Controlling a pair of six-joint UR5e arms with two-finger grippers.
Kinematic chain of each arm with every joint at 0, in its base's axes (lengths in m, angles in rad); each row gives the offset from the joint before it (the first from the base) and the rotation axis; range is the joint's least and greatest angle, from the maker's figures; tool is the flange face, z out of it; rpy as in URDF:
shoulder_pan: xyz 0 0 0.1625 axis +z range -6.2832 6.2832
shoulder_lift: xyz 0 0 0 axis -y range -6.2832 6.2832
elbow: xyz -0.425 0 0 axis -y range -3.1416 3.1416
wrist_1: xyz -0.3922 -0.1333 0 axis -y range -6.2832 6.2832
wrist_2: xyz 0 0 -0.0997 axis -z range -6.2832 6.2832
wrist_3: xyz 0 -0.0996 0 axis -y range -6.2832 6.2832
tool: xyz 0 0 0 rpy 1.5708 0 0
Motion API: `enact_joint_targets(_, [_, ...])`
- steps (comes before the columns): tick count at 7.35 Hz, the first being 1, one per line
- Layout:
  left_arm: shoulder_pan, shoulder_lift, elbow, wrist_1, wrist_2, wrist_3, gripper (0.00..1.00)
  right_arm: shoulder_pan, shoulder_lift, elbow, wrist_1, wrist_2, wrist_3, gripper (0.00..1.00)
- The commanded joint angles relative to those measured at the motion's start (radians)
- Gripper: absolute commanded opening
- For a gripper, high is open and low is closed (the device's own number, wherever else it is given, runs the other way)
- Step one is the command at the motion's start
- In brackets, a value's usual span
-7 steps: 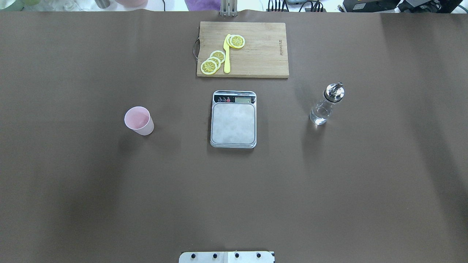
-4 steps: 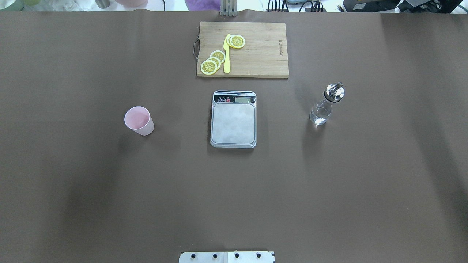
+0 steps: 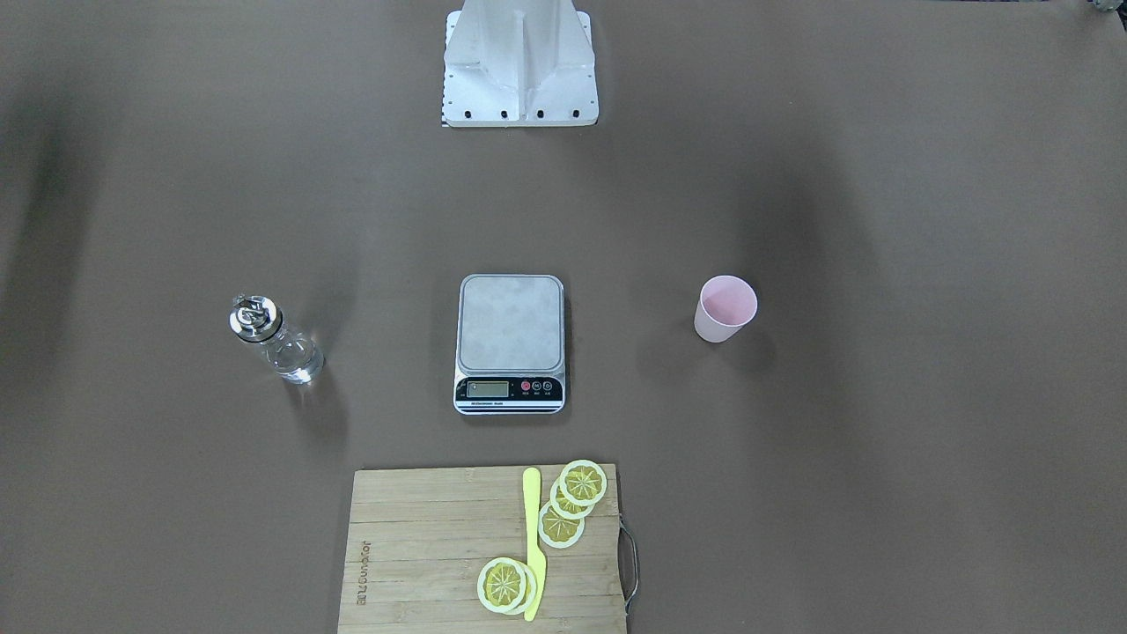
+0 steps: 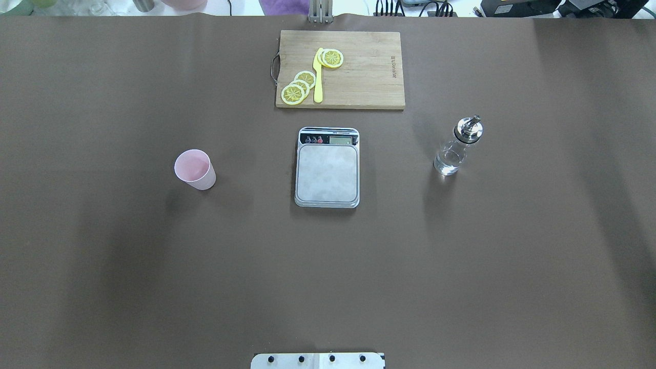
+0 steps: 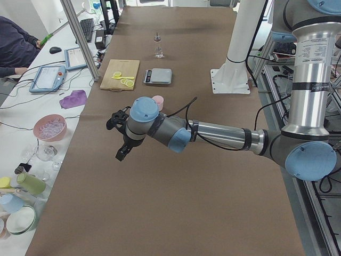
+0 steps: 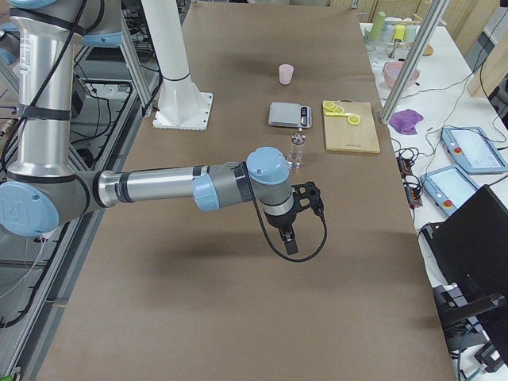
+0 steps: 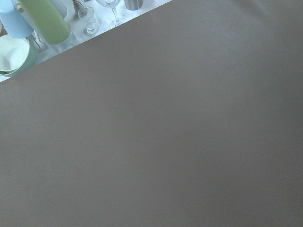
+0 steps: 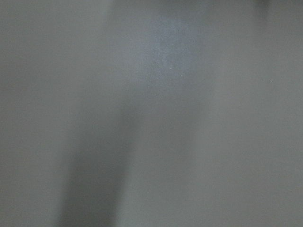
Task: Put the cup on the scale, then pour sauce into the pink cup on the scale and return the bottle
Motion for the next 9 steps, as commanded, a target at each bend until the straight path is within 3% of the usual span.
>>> enact_joint_targets(1, [0.049, -0.005, -0.01, -0.005, -0.003, -0.051, 0.98, -0.023, 0.002, 0.004, 0.0, 0.005, 0.058, 1.0])
enact_joint_targets(4, [0.195, -0.004, -0.03, -0.16, 0.008, -0.473, 0.98, -0.15, 0.047, 0.016, 0.022, 0.002, 0.308, 0.99])
enact_joint_targets(8, [0.406, -0.083, -0.097, -0.162, 0.017, -0.894, 0.97, -0.228, 0.091, 0.025, 0.039, 0.005, 0.381, 1.0])
enact_joint_targets(9, [0.463, -0.114, -0.103, -0.16, 0.069, -0.985, 0.97, -0.228, 0.091, 0.025, 0.04, 0.007, 0.381, 1.0])
